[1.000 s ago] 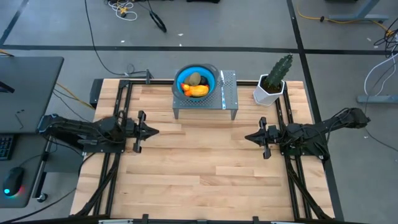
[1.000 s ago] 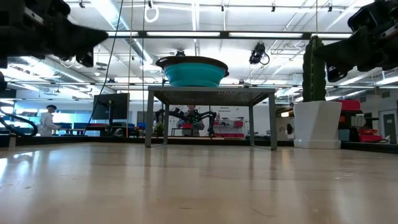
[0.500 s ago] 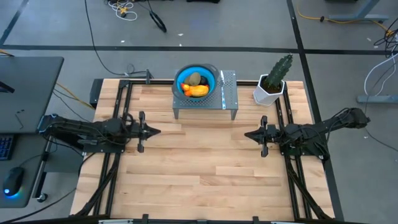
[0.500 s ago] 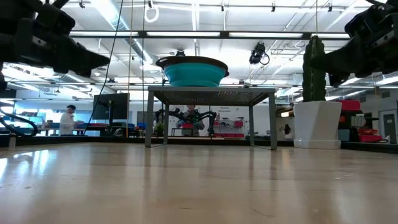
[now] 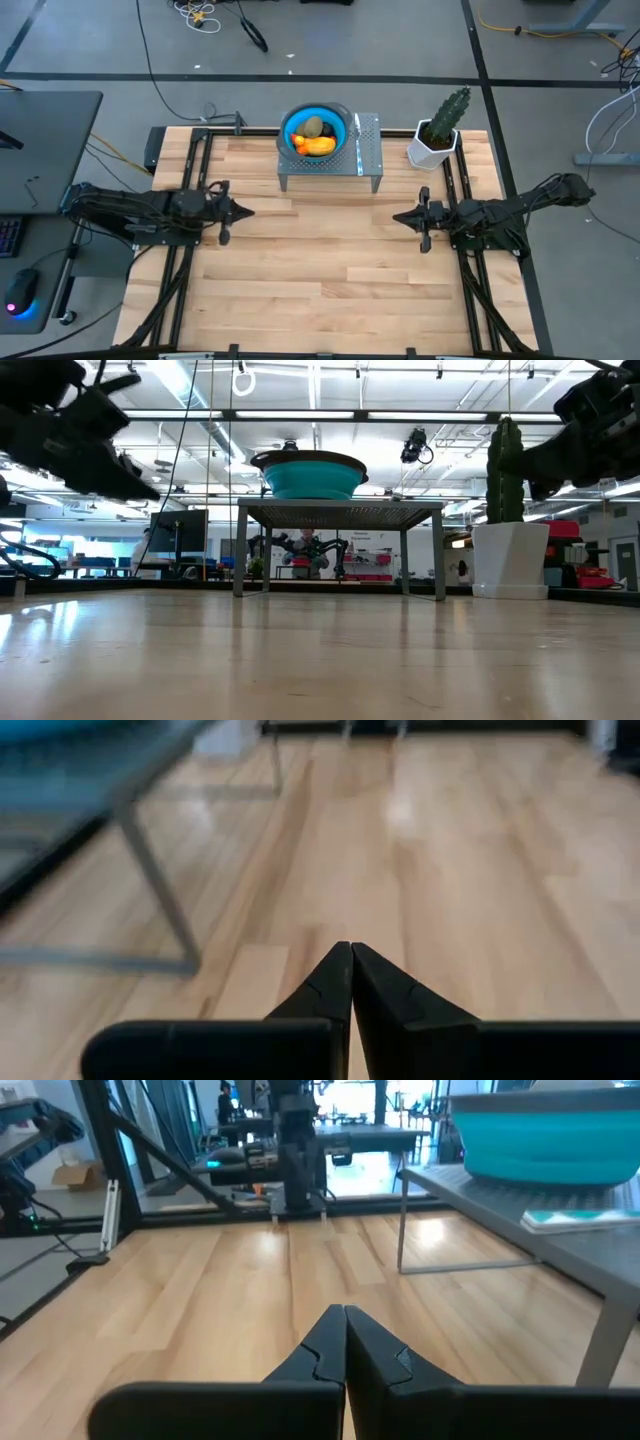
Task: Pick & Place Fruit
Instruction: Return to Home Position
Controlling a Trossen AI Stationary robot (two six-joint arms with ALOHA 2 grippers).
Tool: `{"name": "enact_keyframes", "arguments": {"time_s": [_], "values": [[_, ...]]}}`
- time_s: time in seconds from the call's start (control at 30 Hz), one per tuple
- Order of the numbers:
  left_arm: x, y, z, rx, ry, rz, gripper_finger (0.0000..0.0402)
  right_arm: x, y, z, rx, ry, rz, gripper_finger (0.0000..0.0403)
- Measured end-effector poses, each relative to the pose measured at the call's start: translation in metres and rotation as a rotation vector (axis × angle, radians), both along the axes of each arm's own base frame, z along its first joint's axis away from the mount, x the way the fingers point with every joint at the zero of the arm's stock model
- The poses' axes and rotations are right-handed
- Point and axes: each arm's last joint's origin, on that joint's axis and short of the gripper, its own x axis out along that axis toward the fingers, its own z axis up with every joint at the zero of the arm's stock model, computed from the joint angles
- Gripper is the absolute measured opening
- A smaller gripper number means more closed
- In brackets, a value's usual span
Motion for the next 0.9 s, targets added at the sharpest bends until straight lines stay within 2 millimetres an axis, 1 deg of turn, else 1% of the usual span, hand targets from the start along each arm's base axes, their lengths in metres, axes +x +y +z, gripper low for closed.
{"name": "enact_keyframes", "arguments": {"time_s": [0.07, 0.17, 0.37, 0.43, 0.53, 0.63, 0.77, 0.9], "values": [[-0.001, 0.000, -0.004, -0.010, 0.030, 0.016, 0.0012, 0.000, 0.000, -0.003, 0.004, 0.026, -0.002, 0.0002], [-0.001, 0.000, -0.002, -0.021, 0.006, -0.004, 0.0005, -0.001, -0.001, -0.007, 0.049, 0.070, -0.010, 0.0002], [0.001, 0.000, 0.010, 0.011, -0.121, -0.009, 0.0013, -0.001, -0.001, -0.008, 0.060, 0.079, -0.012, 0.0002], [0.002, 0.000, 0.006, 0.005, -0.165, -0.012, 0.0010, -0.001, -0.001, -0.008, 0.055, 0.075, -0.011, 0.0002], [0.002, 0.000, -0.014, -0.020, -0.208, -0.008, 0.0005, -0.001, -0.001, -0.007, 0.056, 0.070, -0.011, 0.0002], [0.002, -0.001, -0.013, -0.030, -0.221, -0.027, 0.0009, -0.001, -0.001, -0.007, 0.056, 0.070, -0.011, 0.0002], [0.000, -0.001, -0.011, 0.002, -0.241, -0.051, 0.0011, -0.001, 0.000, -0.008, 0.055, 0.073, -0.010, 0.0002], [-0.001, 0.000, -0.010, 0.022, -0.250, -0.001, 0.0007, -0.001, -0.001, -0.008, 0.054, 0.078, -0.011, 0.0002]]}}
